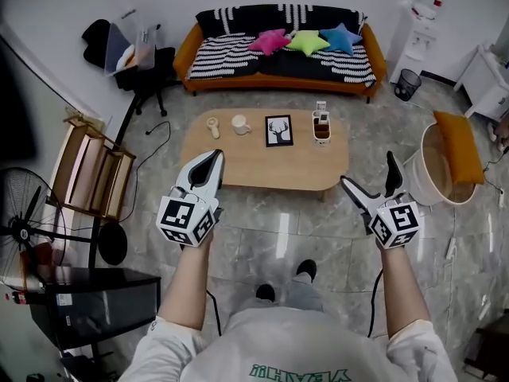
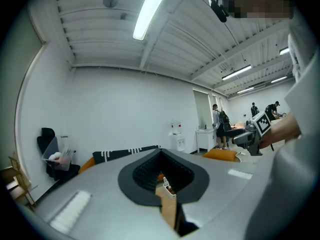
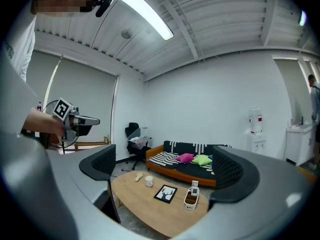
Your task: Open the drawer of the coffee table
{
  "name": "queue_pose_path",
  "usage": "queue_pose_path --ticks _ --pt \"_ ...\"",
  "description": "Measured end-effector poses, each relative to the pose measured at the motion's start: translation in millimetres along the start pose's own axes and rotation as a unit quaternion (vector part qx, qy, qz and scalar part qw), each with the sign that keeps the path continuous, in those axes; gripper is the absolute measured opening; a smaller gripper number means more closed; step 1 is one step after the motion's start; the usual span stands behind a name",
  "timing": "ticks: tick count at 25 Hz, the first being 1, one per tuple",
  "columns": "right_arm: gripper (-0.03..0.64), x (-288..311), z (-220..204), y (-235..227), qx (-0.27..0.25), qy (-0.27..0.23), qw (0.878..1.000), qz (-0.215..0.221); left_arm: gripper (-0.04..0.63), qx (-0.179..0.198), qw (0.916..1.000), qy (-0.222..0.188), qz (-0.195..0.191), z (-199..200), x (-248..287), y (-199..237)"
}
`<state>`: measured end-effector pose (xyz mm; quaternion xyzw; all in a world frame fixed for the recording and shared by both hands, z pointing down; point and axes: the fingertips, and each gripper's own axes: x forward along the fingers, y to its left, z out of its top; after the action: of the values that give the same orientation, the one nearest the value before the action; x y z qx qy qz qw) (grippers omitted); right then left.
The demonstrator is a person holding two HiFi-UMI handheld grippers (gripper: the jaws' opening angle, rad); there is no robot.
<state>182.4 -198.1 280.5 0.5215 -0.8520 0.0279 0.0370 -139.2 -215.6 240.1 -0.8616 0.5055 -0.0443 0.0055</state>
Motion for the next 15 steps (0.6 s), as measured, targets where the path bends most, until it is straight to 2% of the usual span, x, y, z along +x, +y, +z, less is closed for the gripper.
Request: queue_pose_path --ticks 4,8,15 --pt "0.589 25 -13 -26 0.011 0.004 1.000 0.015 0.000 0.001 0.9997 0.017 0.017 -7 12 -1" --pt "0.589 44 -24 -29 0.024 0.007 0.999 0.022 -0.002 -0.002 0.9989 0.036 0.030 -21 16 13" --pt "0.588 49 -40 -20 0.035 0.026 0.999 0.005 -0.001 -0.008 0.9995 0.030 0.001 -27 48 24"
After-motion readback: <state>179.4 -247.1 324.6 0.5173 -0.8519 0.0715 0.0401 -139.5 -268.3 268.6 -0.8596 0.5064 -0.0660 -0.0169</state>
